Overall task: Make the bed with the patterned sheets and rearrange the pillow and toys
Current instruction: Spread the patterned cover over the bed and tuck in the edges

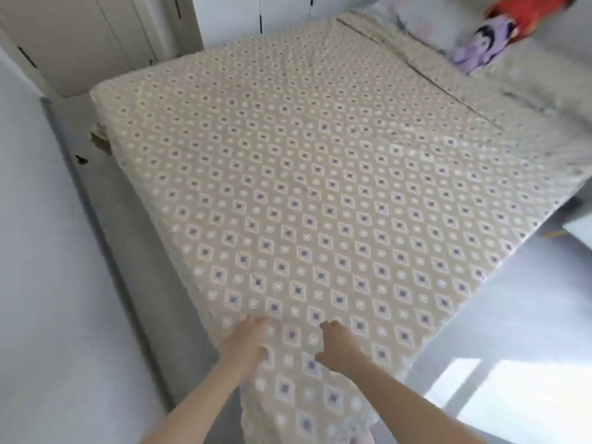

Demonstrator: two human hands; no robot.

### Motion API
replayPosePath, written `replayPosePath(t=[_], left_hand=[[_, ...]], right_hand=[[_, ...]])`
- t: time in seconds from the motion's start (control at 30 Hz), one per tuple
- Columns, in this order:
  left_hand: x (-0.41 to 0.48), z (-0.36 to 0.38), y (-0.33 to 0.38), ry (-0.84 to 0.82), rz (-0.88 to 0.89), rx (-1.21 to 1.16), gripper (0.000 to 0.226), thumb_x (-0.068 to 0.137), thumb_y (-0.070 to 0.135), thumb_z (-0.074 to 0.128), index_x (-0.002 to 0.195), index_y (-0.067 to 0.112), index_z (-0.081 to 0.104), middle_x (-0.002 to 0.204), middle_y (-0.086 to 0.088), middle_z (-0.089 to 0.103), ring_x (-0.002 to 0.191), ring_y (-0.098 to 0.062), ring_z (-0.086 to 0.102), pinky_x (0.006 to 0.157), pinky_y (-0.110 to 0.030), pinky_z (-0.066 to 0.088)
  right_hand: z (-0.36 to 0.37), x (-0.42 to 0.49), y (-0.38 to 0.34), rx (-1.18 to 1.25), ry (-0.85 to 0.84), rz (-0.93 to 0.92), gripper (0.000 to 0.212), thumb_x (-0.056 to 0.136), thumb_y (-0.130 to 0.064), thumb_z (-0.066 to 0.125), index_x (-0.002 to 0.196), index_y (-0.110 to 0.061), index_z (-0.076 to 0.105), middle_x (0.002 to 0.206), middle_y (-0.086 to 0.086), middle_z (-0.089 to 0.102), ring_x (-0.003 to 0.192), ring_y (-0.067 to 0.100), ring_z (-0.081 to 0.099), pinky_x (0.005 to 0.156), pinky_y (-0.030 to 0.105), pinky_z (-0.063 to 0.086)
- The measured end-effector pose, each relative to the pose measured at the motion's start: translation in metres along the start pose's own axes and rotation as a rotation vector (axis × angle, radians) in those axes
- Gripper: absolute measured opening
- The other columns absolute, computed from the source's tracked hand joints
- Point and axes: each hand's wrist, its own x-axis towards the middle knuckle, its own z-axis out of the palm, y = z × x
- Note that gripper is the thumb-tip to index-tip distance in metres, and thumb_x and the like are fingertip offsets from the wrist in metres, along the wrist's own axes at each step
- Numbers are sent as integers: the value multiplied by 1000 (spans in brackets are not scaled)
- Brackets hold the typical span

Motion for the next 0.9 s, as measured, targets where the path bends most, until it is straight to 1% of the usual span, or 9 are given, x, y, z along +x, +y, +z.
replayPosePath(t=[0.1,0.17,0.27,0.37,0.5,0.57,0.63,0.8,0.9], left_hand=[[35,31,-10,-19,37,133,73,89,2,51,149,30,19,148,6,26,133,-19,31,100,-34,40],[54,46,-13,-19,65,196,80,84,-8,47,150,27,17,150,4,23,135,-20,30,101,-36,39],[76,64,-15,23,83,237,63,87,-2,47,143,22,32,145,3,31,128,-19,37,99,-35,40],[91,74,-14,45,95,268,50,87,0,51,133,17,41,136,-1,39,121,-21,41,95,-35,42],[107,66,-10,38,151,435,32,87,-1,50,116,12,51,123,-4,51,111,-23,48,88,-32,42],[111,63,-6,24,185,530,32,85,-5,48,112,10,55,120,-8,53,112,-26,49,89,-35,41],[111,65,-3,1,210,603,36,82,-9,49,113,8,57,120,-10,53,115,-28,47,90,-36,40],[106,65,2,-20,189,669,40,81,-7,53,116,10,56,124,-8,50,120,-25,44,94,-35,39],[105,60,3,-63,231,719,37,86,-8,48,120,7,55,124,-10,51,118,-27,47,94,-36,42]], right_hand=[[31,25,9,-30,-1,43,60,88,-25,64,136,-8,34,135,11,39,122,27,44,95,33,41],[50,37,15,-19,30,66,61,88,-20,64,138,-8,31,136,9,37,123,27,43,95,32,43],[72,50,19,-95,120,83,60,86,-8,66,136,-6,34,135,8,34,120,24,42,95,30,45],[81,60,21,-149,188,80,61,84,-11,70,134,-5,36,133,9,36,119,24,42,94,31,46],[74,67,26,-221,208,42,44,84,-6,68,123,-6,47,124,9,46,115,24,46,89,30,45],[67,68,28,-256,200,31,38,79,9,62,114,-6,56,118,10,54,114,25,50,88,33,45],[65,69,30,-283,185,26,37,75,14,61,107,-6,61,112,10,58,113,27,49,87,36,45],[67,71,30,-321,174,-1,35,81,11,57,110,-8,61,117,9,55,115,26,46,88,34,43],[59,70,32,-373,143,-46,32,85,10,53,111,-7,63,117,10,57,116,27,48,88,34,44]])
